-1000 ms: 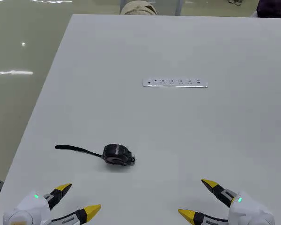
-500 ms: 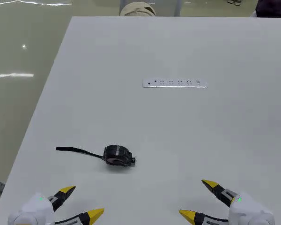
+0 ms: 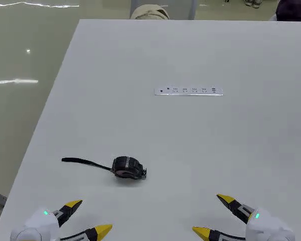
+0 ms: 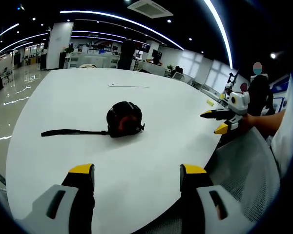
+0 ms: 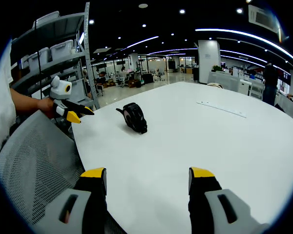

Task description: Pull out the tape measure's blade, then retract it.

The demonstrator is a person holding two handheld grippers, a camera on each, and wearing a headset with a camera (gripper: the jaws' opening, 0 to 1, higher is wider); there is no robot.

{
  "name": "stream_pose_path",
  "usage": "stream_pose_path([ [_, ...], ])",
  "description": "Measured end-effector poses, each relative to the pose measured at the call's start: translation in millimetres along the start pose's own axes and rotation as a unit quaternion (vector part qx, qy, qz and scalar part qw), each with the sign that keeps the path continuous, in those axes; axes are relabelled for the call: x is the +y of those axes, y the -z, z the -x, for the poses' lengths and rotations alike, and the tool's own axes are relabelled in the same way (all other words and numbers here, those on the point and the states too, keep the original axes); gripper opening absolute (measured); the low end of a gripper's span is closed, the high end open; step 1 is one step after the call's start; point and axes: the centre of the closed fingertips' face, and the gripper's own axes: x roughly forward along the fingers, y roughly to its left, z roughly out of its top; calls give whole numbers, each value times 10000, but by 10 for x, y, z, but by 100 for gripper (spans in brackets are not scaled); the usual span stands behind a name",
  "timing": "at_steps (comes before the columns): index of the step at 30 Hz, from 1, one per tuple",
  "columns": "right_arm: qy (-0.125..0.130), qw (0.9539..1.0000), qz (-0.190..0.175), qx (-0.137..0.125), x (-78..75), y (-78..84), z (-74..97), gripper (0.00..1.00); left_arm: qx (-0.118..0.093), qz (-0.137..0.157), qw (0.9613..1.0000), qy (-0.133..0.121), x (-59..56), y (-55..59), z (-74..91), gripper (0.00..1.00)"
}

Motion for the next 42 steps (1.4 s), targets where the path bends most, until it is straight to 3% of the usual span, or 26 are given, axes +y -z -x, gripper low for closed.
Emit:
stream_pose_path([
  [6, 23, 9999, -116, -83, -29, -20, 1, 68, 7, -15, 10000, 7, 1, -9, -4, 70],
  [14, -165, 9998, -20, -49, 14, -1, -57, 69, 12, 4, 10000, 20, 40, -24, -22, 70],
  [42, -452, 9990, -29, -24, -29, -43, -341, 68, 311, -166, 9991, 215, 172, -63, -254, 69],
])
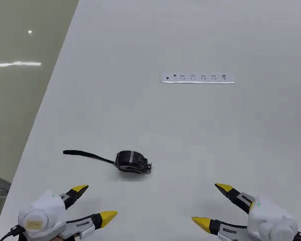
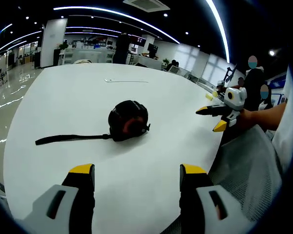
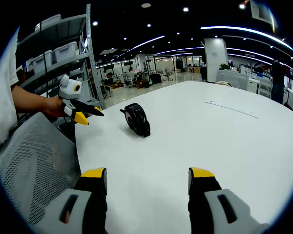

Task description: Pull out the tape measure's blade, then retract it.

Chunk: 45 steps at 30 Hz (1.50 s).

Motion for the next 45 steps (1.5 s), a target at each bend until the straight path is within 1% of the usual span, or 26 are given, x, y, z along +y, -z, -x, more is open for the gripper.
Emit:
stream_pose_path([
  [1, -17, 10000, 2, 5, -7, -1, -20, 68, 34, -69, 10000, 19, 6, 5, -12, 70],
  [7, -119, 9999, 0, -3, -28, -6, -111, 68, 77, -137, 9998, 103, 7, -53, -52, 70],
  [9, -150, 9999, 10, -5, -37, -11, -141, 68, 116, -172, 9997, 112, 40, -40, -83, 70],
  [13, -229, 9997, 24, -23, -44, -44, -196, 68, 158, -219, 9995, 151, 69, -59, -112, 71],
  [16, -267, 9996, 31, -13, -61, -49, -236, 67, 233, -274, 9993, 125, 97, -66, -137, 70],
  [22, -352, 9994, 6, -9, -74, -49, -328, 67, 281, -280, 9991, 168, 134, -77, -194, 70],
  [24, -376, 9993, 19, 4, -83, -50, -360, 67, 334, -318, 9988, 159, 152, -75, -213, 70],
  [28, -433, 9991, 41, 13, -89, -76, -413, 67, 309, -324, 9988, 215, 159, -118, -237, 71],
  [35, -524, 9986, 76, 62, -105, -88, -484, 67, 343, -371, 9984, 262, 191, -144, -292, 71],
  [38, -607, 9981, 60, 68, -109, -99, -526, 67, 404, -402, 9980, 289, 214, -151, -332, 72],
  [40, -635, 9979, 76, 61, -108, -106, -552, 67, 365, -408, 9979, 354, 211, -176, -349, 72],
  [45, -709, 9974, 67, 76, -115, -129, -632, 67, 386, -497, 9973, 386, 241, -235, -394, 73],
])
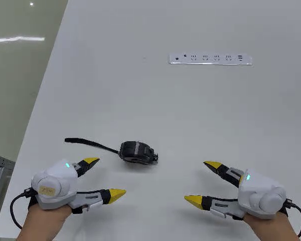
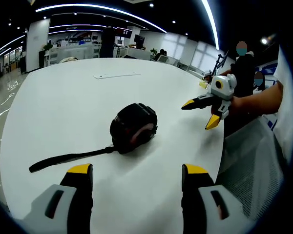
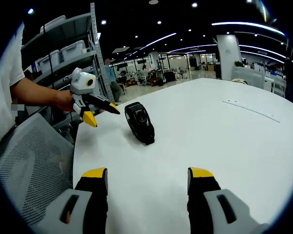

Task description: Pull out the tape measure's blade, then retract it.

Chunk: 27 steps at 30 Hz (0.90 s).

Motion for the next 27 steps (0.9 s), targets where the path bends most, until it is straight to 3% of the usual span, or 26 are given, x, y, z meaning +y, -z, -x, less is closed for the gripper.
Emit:
stream_pose_path([
  [15, -255, 9996, 33, -82, 24, -87, -166, 63, 115, -214, 9996, 167, 67, -40, -50, 74],
  [22, -357, 9993, 85, -29, 17, -71, -242, 61, 244, -410, 9986, 221, 114, -48, -101, 73],
  [27, -411, 9991, 103, -41, 5, -53, -266, 59, 220, -496, 9980, 324, 114, -78, -139, 73],
])
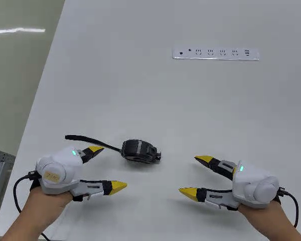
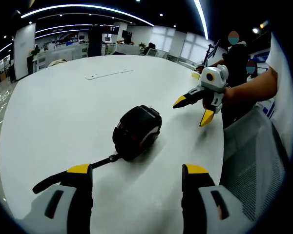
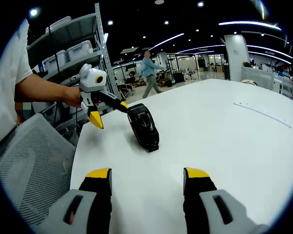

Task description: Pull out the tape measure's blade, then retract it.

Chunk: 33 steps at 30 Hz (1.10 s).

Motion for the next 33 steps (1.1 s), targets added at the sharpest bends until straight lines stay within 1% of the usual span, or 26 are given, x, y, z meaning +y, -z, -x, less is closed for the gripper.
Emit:
stream_pose_path([
  [3, -56, 10000, 23, -57, 2, -21, -11, 59, -22, -44, 10000, 44, 3, -24, -23, 73],
  [8, -121, 9999, 91, -66, -13, -30, -44, 59, 6, -145, 9998, 107, 17, -47, -68, 73],
  [11, -135, 9998, 81, -75, -37, -37, -77, 59, 73, -189, 9998, 78, 70, -24, -100, 72],
  [17, -179, 9997, 147, -74, -63, -44, -147, 58, 117, -267, 9995, 125, 115, -31, -152, 71],
  [20, -221, 9996, 178, -80, -70, -54, -179, 58, 103, -381, 9991, 132, 138, -60, -167, 70],
  [23, -246, 9995, 191, -77, -97, -55, -209, 58, 85, -407, 9990, 176, 151, -79, -197, 68],
  [25, -262, 9995, 155, -56, -122, -52, -228, 58, 168, -486, 9985, 187, 165, -67, -225, 66],
  [27, -283, 9994, 172, -70, -129, -69, -238, 58, 178, -528, 9982, 240, 158, -81, -247, 65],
  [33, -340, 9992, 197, -56, -164, -74, -284, 56, 236, -656, 9971, 313, 190, -101, -301, 64],
])
